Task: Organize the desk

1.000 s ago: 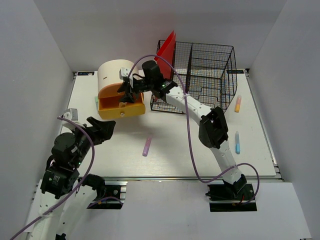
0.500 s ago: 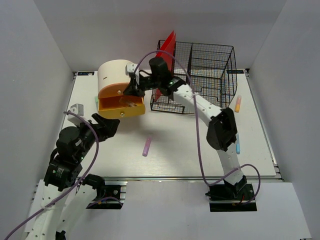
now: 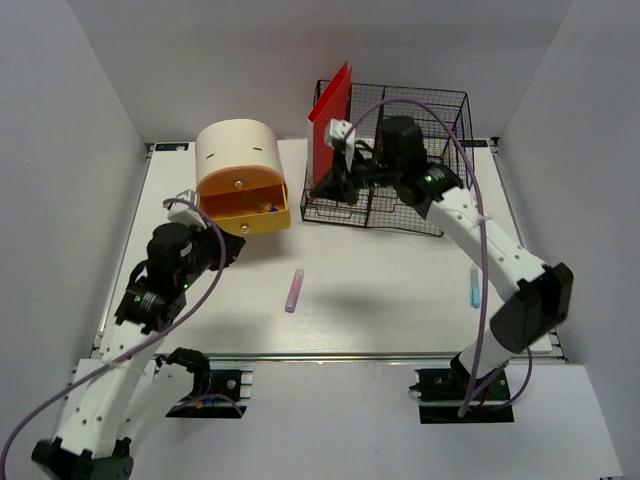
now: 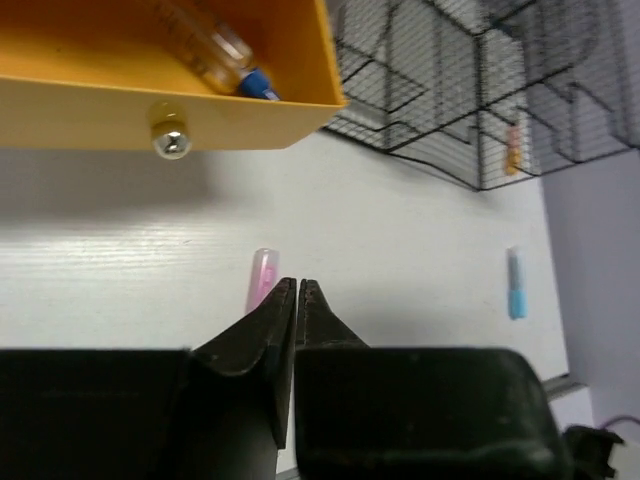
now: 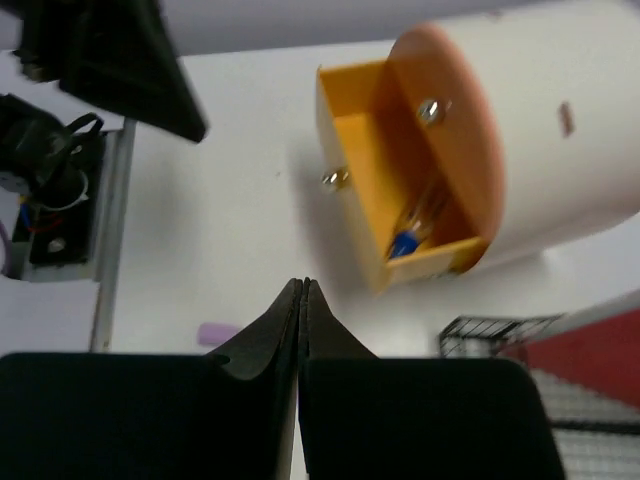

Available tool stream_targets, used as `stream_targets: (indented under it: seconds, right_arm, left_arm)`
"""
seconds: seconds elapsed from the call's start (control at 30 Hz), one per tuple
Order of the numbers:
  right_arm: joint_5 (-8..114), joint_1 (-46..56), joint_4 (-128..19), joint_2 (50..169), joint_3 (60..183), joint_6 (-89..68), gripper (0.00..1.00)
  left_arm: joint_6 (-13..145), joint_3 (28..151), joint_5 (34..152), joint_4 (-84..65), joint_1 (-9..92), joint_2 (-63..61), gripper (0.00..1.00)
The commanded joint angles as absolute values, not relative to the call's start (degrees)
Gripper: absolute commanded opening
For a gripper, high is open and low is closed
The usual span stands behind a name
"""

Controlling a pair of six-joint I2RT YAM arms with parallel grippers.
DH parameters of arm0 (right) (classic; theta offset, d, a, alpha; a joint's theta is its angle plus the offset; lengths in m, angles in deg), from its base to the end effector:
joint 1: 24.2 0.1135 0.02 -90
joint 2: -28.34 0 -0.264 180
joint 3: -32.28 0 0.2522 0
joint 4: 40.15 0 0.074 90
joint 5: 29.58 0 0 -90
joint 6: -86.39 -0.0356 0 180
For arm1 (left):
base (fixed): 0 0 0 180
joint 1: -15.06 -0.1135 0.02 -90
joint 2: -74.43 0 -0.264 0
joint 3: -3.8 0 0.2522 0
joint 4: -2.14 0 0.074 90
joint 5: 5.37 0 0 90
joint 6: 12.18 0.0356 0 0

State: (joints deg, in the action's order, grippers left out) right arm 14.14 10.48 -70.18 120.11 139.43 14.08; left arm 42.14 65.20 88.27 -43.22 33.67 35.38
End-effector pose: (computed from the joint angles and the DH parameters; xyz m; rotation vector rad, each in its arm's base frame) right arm 0.2869 0.2298 0.4193 -1.2924 1.3175 0.9407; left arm 0.1405 -0.0497 0.3329 -0.2597 2.0185 -0.6718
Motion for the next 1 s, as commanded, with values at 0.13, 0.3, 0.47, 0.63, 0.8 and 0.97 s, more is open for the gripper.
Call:
stream_targets:
  seconds: [0.13, 0.3, 0.47, 0.63, 0.8, 0.97]
  right_arm:
    - [22.41, 6.92, -67.98, 94.03, 115.35, 10.54, 0.00]
    - [30.71, 3.23, -64.05, 88.12, 105.57, 8.43, 0.00]
    - [27.82, -2.65, -57.69, 86.00, 98.52, 4.83, 0.00]
    - [22.29, -6.53, -52.52, 86.26, 95.18, 2.28, 0.00]
    - [19.64, -8.55, -52.68, 85.04, 92.81, 3.33, 0.00]
    - [18.58, -9.52, -52.24, 83.02, 90.96, 4.65, 0.00]
  left_arm:
    - [43.54, 64.23, 79.01, -42.22, 33.96, 26.80, 0.44]
    - [43.45, 62.74, 78.40, -39.49, 33.96, 24.59, 0.67]
    - [45.21, 61.94, 75.50, -37.47, 33.96, 24.68, 0.57]
    - [44.33, 61.77, 73.73, -34.66, 33.96, 23.54, 0.22]
    - [43.81, 62.29, 73.91, -34.04, 33.96, 20.73, 0.23]
    - [42.22, 62.03, 67.33, -35.00, 33.96, 20.81, 0.23]
